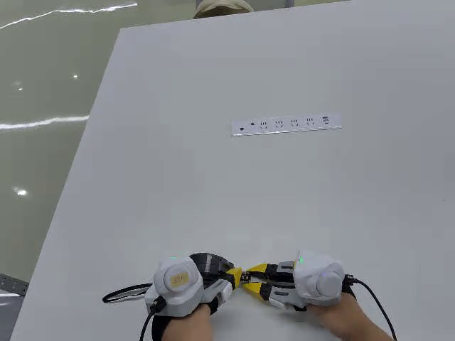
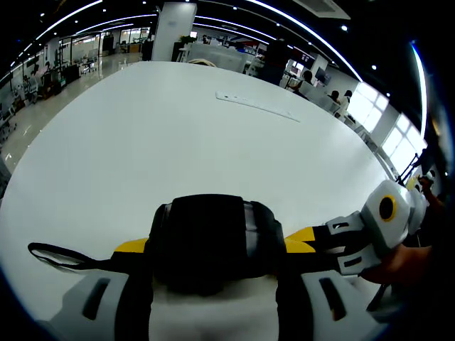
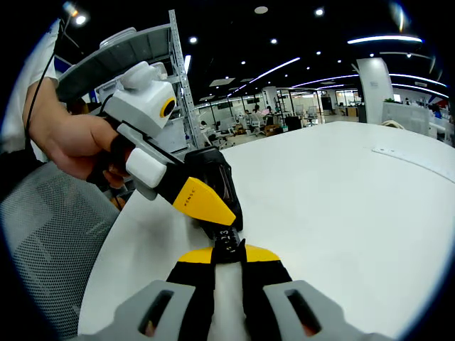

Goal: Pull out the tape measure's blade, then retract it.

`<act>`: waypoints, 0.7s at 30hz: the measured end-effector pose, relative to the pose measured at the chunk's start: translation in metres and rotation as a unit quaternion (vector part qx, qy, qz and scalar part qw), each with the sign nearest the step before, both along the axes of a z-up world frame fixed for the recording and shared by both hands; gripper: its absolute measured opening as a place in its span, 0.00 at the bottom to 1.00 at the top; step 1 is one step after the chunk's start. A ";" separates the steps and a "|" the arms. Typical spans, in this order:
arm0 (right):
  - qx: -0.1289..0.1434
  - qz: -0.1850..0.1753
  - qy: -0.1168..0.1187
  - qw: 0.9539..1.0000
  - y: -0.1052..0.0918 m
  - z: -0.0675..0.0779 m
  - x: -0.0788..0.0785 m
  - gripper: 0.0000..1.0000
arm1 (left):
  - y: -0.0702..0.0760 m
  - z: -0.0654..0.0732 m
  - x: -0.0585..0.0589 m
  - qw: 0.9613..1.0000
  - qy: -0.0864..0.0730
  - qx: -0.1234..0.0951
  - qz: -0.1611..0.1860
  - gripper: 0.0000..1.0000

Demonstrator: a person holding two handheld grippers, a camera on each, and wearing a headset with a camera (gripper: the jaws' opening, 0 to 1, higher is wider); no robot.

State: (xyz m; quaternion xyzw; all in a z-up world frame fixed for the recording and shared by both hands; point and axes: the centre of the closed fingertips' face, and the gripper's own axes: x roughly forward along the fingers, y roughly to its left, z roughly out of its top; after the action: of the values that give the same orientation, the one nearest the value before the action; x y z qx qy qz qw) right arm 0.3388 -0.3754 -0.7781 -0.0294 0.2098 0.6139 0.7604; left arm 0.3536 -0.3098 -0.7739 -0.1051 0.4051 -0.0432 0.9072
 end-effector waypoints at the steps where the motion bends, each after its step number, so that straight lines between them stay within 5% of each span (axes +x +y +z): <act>1: 0.000 0.001 -0.001 1.000 0.001 0.001 0.000 0.12 | 0.000 0.000 0.000 1.000 0.000 0.000 0.000 0.69; 21: -0.004 0.014 -0.006 1.000 0.018 -0.001 0.001 0.12 | 0.001 0.001 0.000 1.000 -0.003 -0.015 0.001 0.69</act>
State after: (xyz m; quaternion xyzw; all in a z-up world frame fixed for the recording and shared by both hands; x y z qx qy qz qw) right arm 0.3399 -0.3575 -0.7786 -0.0390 0.2069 0.6237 0.7528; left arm 0.3540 -0.3085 -0.7728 -0.1186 0.4014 -0.0491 0.9069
